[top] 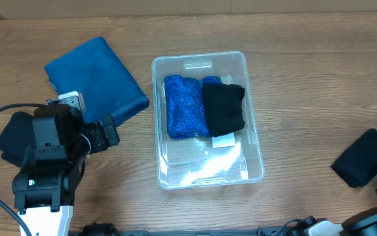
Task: Pack container
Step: 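Grasp the second black cloth on the right with the right gripper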
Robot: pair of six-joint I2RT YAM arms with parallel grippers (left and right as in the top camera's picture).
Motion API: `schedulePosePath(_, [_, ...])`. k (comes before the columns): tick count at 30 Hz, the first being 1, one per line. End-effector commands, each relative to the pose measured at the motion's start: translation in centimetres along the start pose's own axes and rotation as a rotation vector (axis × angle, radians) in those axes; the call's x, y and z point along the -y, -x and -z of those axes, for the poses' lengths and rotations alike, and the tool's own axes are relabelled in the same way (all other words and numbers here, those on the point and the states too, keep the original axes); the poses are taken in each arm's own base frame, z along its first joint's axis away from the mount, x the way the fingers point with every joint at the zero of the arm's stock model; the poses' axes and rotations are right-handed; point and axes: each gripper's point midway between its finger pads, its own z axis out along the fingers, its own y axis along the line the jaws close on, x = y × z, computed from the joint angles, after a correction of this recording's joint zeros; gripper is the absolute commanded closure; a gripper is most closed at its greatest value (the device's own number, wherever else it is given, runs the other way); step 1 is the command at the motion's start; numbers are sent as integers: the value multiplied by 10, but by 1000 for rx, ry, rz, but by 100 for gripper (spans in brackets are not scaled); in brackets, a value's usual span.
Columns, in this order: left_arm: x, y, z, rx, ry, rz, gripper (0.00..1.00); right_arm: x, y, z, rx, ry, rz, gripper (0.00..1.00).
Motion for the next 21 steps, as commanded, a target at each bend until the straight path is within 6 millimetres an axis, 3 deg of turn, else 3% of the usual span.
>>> schedulePosePath(1, [1,8,6,23,-4,-10,0,2,-5,-14,16,45,19,0])
schedulePosePath(8, [1,7,6,22,-3,-10,0,15,-12,-43,68,79,38,0])
schedulePosePath(13, [1,6,6,18,-2,-10,0,-14,-23,-46,11,268,127,1])
schedulePosePath(15, [1,6,6,18,-2,-10,0,-11,-27,-53,-16,260,118,3])
schedulePosePath(17, [0,6,6,15,-2,-10,0,-10,-34,-59,-59,271,106,10])
schedulePosePath(21, [0,4,6,10,-1,-10,0,-13,-33,-60,-64,288,100,56])
